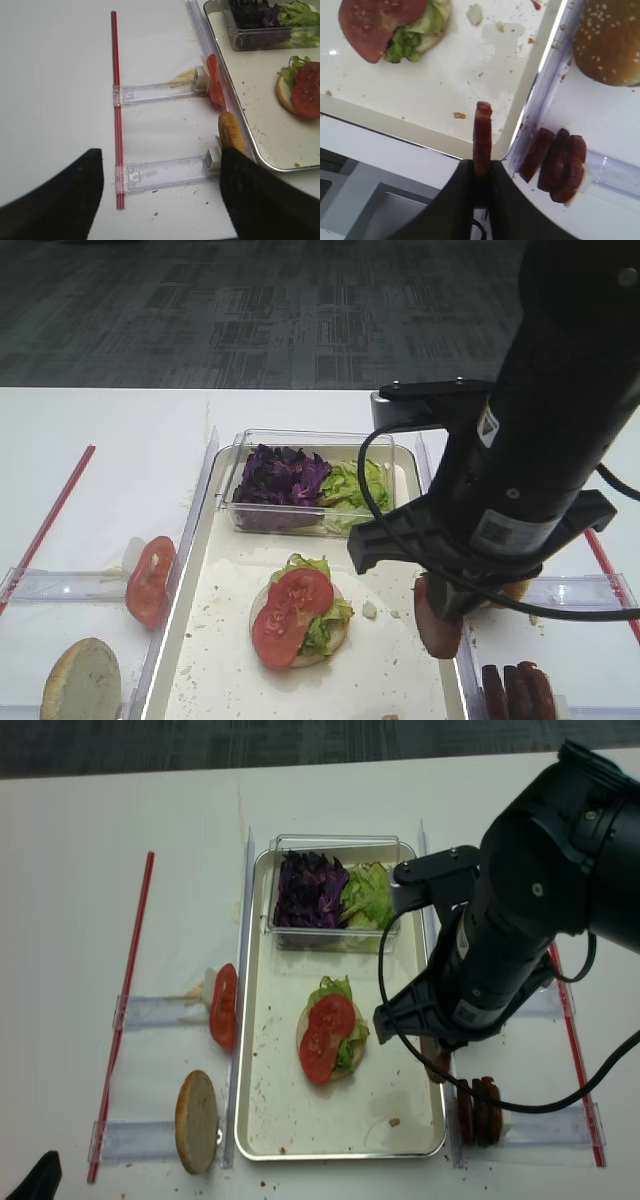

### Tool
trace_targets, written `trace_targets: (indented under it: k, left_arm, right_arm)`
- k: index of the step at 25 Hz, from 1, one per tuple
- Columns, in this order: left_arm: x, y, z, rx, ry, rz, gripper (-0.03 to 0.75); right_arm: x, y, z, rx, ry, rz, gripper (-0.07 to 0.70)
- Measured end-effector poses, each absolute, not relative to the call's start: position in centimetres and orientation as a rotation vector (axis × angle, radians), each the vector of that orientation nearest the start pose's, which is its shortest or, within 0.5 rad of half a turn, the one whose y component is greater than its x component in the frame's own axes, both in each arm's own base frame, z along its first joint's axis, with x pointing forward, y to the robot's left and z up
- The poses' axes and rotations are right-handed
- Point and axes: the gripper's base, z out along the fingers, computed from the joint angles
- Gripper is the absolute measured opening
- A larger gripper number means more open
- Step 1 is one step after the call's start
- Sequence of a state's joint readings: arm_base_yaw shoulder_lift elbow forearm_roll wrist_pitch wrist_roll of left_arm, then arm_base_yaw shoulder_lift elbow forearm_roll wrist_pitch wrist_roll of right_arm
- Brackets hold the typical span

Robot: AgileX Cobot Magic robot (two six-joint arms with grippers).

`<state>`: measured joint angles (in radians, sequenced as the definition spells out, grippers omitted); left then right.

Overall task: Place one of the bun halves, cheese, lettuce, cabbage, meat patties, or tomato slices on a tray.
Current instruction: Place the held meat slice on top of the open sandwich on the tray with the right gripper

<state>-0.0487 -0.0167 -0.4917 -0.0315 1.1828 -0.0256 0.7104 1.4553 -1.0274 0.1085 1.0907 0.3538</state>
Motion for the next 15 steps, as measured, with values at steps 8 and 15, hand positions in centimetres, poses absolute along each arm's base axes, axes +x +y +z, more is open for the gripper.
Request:
trace_targets:
  k: [8, 15]
  left_arm:
    - [-1.2, -0.2, 26.5, 0.029, 2.158, -0.081, 0.491]
    - [-1.2, -0.2, 26.5, 0.029, 2.158, -0.081, 0.491]
  right_arm:
    - [19.4, 19.3, 25.9, -0.557, 2.934, 0.489, 0.117]
    - [19.6, 20.1, 26.3, -0.590, 2.854, 0.607, 0.117]
